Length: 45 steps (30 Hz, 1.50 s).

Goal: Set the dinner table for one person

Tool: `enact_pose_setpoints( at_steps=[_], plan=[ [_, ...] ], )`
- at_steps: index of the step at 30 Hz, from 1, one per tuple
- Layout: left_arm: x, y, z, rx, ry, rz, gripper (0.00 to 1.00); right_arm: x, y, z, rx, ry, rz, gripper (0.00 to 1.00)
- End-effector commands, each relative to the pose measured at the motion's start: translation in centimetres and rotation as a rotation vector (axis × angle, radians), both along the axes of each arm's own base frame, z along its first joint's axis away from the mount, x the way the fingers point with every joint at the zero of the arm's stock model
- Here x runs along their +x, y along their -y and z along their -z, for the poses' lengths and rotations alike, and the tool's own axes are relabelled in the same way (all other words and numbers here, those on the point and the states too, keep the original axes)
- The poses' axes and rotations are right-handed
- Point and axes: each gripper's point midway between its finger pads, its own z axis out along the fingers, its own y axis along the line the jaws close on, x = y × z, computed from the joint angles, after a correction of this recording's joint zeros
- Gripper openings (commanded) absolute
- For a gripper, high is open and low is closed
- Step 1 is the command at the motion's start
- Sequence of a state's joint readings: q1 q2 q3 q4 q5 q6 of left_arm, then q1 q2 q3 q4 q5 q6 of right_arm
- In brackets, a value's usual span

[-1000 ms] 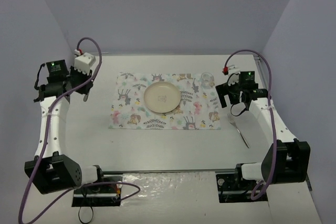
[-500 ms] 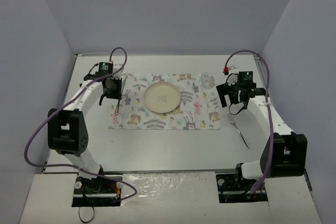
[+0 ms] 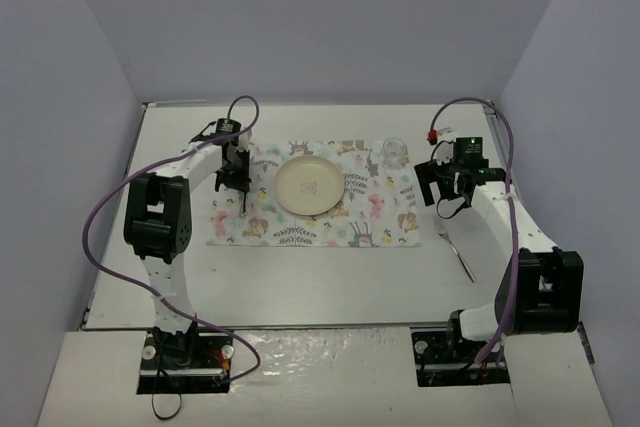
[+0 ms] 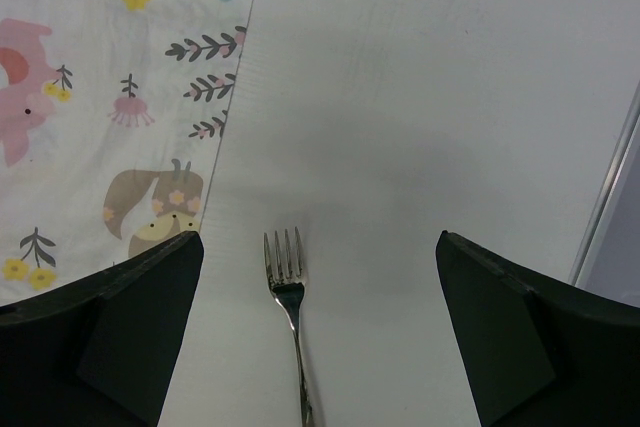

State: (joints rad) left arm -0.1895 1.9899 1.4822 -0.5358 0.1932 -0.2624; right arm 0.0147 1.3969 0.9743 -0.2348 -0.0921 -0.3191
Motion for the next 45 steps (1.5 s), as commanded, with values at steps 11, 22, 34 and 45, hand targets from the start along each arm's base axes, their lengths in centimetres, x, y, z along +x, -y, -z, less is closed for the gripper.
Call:
enact_pose_setpoints(
  at_steps=[11,22,34,45],
  plan=[
    [2.7,2.1,-3.3,-0.080,0.093,0.007,0.06,0.8,0.6,-0.7,-0.016,0.046,0.013,1.00],
    [2.6,1.9,-2.7,-0.075,0.091,0.012,0.24,0.7,0.4,-1.1,-0.005,0.058,0.007,1.00],
    [3.8,0.4,-5.3,-0.032,0.169,0.022,0.26,1.0,1.2,-3.6,-0.040,0.128,0.037,1.00],
    [0.3,-8.0,-9.6,0.223,0.373,0.053,0.28,-8.6,2.1,4.6,-0.182,-0.484,-0.315,1.00]
  ],
)
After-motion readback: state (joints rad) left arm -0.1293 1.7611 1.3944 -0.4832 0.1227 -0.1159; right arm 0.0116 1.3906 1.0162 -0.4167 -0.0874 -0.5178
